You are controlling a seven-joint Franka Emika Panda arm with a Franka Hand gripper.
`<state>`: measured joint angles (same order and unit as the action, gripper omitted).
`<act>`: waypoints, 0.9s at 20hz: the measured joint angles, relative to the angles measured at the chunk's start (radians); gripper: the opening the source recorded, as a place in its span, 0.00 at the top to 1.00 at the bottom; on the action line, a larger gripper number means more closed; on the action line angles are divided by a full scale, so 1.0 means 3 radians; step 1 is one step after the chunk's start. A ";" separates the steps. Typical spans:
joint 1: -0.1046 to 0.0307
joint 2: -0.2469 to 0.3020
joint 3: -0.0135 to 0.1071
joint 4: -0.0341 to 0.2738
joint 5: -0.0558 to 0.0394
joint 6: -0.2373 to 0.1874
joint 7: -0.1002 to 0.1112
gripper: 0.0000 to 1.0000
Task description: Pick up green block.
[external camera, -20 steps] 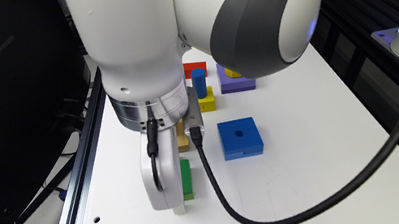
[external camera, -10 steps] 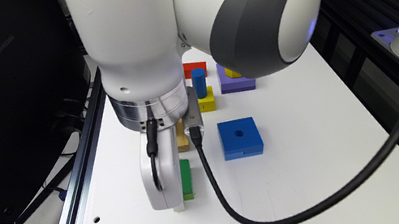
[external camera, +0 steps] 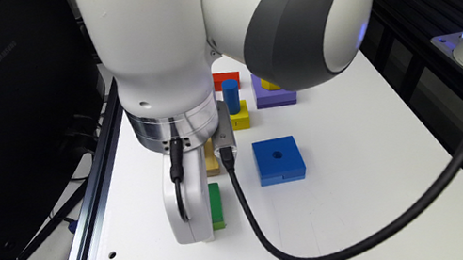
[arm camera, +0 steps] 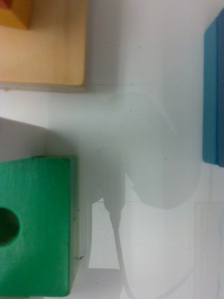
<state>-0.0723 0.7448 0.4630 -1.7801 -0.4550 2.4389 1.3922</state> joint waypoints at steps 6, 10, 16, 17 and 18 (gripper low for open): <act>0.0000 0.0000 0.0000 0.0000 0.0000 0.0000 0.0000 0.00; 0.0000 0.0000 0.0000 0.0000 0.0000 0.0000 0.0000 0.00; 0.0000 0.0000 0.0000 0.0000 0.0000 0.0000 0.0000 1.00; 0.0000 0.0000 0.0000 0.0000 0.0000 0.0000 0.0000 1.00; 0.0000 0.0000 0.0000 0.0000 0.0000 0.0000 0.0000 1.00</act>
<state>-0.0723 0.7448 0.4630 -1.7802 -0.4550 2.4389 1.3923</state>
